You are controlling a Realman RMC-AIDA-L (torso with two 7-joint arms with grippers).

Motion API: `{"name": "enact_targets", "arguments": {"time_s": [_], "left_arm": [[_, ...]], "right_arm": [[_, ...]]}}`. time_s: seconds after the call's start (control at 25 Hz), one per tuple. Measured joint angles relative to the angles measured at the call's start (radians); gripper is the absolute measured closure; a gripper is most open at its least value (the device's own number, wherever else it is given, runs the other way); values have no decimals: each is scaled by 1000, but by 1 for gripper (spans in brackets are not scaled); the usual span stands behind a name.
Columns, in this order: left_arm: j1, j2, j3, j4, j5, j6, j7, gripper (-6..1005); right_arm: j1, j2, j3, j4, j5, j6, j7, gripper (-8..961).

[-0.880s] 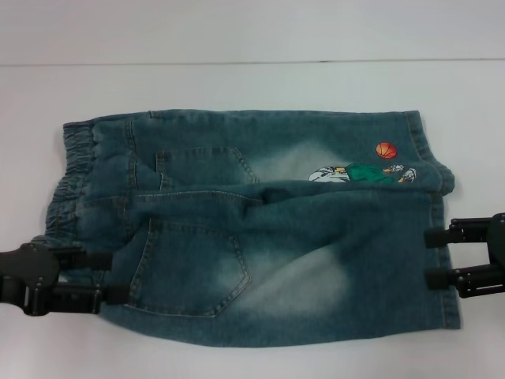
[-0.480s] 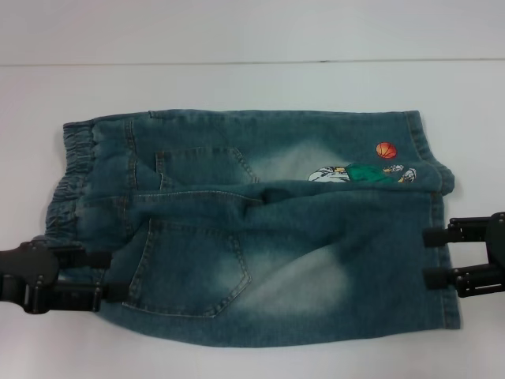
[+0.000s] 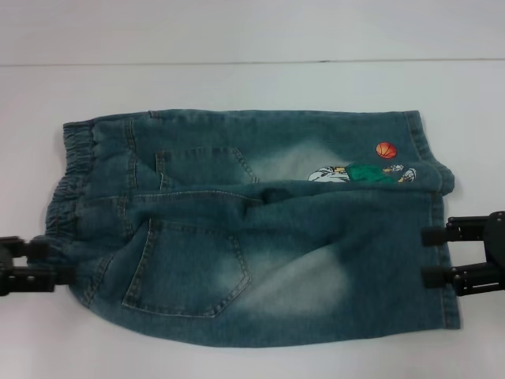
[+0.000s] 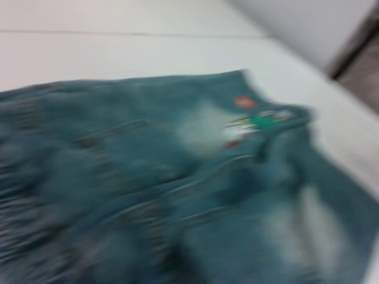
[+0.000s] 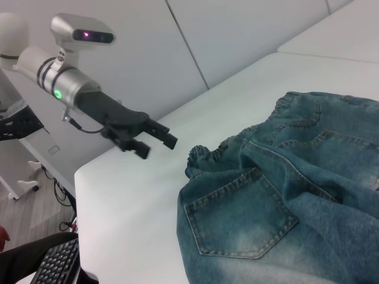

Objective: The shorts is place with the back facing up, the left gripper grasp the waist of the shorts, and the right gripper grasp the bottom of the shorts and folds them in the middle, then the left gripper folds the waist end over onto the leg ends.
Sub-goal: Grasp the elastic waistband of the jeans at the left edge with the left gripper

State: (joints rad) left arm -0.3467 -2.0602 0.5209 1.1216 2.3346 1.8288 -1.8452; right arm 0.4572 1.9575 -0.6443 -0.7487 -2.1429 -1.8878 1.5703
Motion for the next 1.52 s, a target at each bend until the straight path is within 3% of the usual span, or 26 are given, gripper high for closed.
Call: {"name": "enact_targets", "arguments": {"time_s": [0.84,1.52], "left_arm": [[-2,-31,56,4,158,-219,26,127],[-21,-35,57,-40,169,-257,29,144]], "right_arm": [[0,11,3,5,0,6,-9,119],[1,19,8,6,0,8,-13,119]]}}
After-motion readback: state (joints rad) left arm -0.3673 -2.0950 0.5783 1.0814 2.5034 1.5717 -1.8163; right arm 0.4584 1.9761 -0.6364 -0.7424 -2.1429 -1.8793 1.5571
